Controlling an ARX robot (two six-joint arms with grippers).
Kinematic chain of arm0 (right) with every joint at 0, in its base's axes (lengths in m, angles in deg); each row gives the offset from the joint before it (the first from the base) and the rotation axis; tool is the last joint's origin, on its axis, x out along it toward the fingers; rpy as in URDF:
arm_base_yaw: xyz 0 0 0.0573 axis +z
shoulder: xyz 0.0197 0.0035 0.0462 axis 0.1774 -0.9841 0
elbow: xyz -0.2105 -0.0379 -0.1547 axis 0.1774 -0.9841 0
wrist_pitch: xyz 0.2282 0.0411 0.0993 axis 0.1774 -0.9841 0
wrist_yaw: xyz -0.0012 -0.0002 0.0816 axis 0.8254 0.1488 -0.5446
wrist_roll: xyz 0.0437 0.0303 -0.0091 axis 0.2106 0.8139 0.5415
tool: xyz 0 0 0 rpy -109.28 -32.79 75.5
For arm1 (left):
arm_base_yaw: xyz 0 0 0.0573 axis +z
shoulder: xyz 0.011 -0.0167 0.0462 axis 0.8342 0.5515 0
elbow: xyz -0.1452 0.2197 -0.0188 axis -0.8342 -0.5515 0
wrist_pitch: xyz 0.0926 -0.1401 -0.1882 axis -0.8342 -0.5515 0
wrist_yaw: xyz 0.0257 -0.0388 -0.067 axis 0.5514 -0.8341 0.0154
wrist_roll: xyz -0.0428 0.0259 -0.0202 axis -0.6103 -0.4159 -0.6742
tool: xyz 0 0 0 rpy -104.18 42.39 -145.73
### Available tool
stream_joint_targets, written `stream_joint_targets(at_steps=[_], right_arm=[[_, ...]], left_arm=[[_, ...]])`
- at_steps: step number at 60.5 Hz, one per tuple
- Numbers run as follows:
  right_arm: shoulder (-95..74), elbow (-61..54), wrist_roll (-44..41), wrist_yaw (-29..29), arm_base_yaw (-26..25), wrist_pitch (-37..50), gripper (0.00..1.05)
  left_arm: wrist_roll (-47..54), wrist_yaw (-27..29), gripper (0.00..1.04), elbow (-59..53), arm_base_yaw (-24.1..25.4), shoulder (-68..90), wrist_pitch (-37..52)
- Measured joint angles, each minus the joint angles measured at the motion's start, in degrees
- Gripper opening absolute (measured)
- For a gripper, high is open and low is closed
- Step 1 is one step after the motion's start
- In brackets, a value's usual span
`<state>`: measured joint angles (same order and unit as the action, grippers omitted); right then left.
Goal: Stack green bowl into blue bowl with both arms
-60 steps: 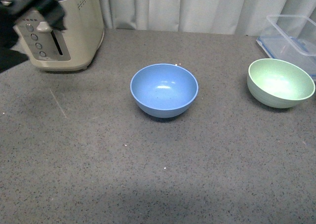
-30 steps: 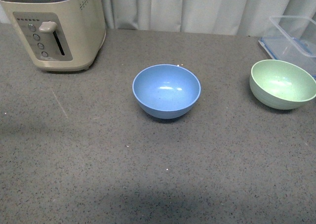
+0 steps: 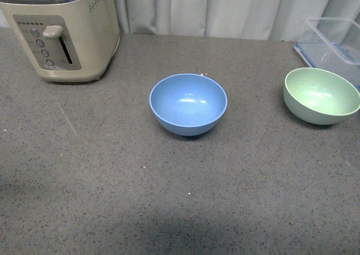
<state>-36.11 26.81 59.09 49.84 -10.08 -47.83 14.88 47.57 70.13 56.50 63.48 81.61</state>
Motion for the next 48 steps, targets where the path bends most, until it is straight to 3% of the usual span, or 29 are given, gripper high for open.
stream_joint_targets(at_steps=[48], right_arm=[[0.00,0.00,0.00,-0.02,0.00,0.00,0.96]], left_arm=[[0.04,0.02,0.04,-2.95,-0.02,-33.68,-28.65]])
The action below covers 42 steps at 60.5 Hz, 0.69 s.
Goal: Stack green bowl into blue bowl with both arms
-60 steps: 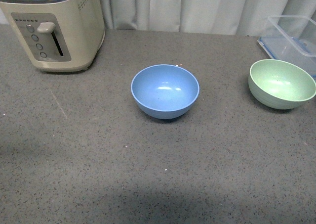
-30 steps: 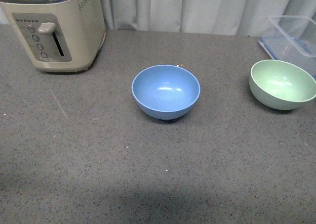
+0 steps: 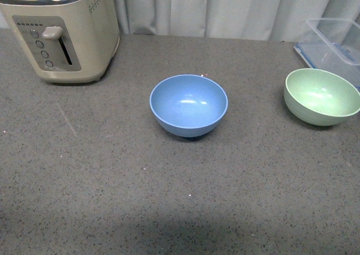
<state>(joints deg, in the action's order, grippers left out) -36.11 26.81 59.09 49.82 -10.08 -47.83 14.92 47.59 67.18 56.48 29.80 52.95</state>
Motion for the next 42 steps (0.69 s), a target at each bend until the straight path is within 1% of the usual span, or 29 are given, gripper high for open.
stream_joint_targets(at_steps=[38,42], right_arm=[[0.00,0.00,0.00,0.00,0.00,0.00,0.96],[0.00,0.00,0.00,0.00,0.00,0.00,0.96]], left_arm=[[0.00,0.00,0.04,0.00,0.02,-15.63,-15.54],[0.02,-0.02,0.04,0.00,0.02,-20.24,-21.75]])
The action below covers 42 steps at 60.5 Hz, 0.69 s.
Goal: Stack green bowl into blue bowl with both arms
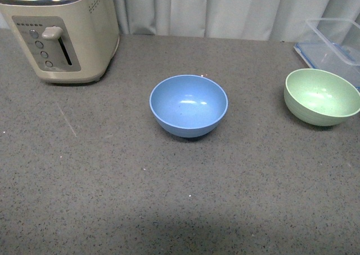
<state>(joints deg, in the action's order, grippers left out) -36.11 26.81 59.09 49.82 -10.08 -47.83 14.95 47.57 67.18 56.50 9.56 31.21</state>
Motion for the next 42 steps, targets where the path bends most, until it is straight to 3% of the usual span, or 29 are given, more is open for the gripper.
stream_joint_targets(at_steps=[12,17,21,24,35,42], right_arm=[[0.00,0.00,0.00,0.00,0.00,0.00,0.96],[-0.22,0.02,-0.02,0.48,0.04,-0.24,0.96],[-6.27,3.21,-1.09,4.00,-0.31,-7.65,0.96],[-12.94,5.29,-3.13,3.32,-1.86,-6.43,0.96],[-43.85,12.94,-15.45,-5.95,-8.55,13.53,0.96],[-66.62,21.92,-23.98,-13.66,-9.35,14.38,0.96]], left_arm=[[-0.04,0.02,0.05,0.00,-0.02,-5.14,-3.98],[0.00,0.02,0.19,0.00,0.00,-5.16,-3.98],[0.00,0.02,0.31,0.00,0.00,-5.18,-4.00],[0.00,0.02,0.40,0.00,0.00,-5.18,-4.07],[0.00,0.02,0.74,0.00,0.00,-5.31,-4.07],[0.02,0.02,1.00,0.00,0.00,-5.29,-4.07]])
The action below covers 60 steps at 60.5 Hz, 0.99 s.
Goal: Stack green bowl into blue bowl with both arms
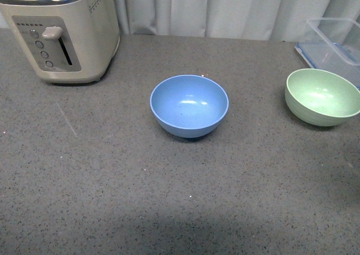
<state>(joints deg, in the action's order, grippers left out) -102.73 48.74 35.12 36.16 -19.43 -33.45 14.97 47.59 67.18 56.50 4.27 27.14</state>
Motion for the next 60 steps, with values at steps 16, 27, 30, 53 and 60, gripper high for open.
stream_joint_targets(at_steps=[16,27,30,53,60], right_arm=[[-25.16,14.64,-17.92,-8.57,2.10,-7.30,0.96],[-36.41,20.92,-20.46,-8.46,4.66,-5.62,0.96],[-37.99,22.12,-20.48,-8.41,5.29,-5.64,0.96],[-46.38,33.29,-20.41,-8.44,8.92,-12.11,0.96],[-50.05,36.26,-20.70,-6.97,8.92,-14.49,0.96]], left_arm=[[0.13,0.02,0.98,0.00,0.00,-0.02,-0.02],[0.13,0.00,0.98,0.00,0.00,-0.02,0.00],[0.13,0.00,0.98,0.00,0.00,-0.02,0.00],[0.13,0.00,0.98,0.00,-0.02,-0.02,0.00],[0.13,0.00,0.98,0.00,0.00,-0.02,-0.02]])
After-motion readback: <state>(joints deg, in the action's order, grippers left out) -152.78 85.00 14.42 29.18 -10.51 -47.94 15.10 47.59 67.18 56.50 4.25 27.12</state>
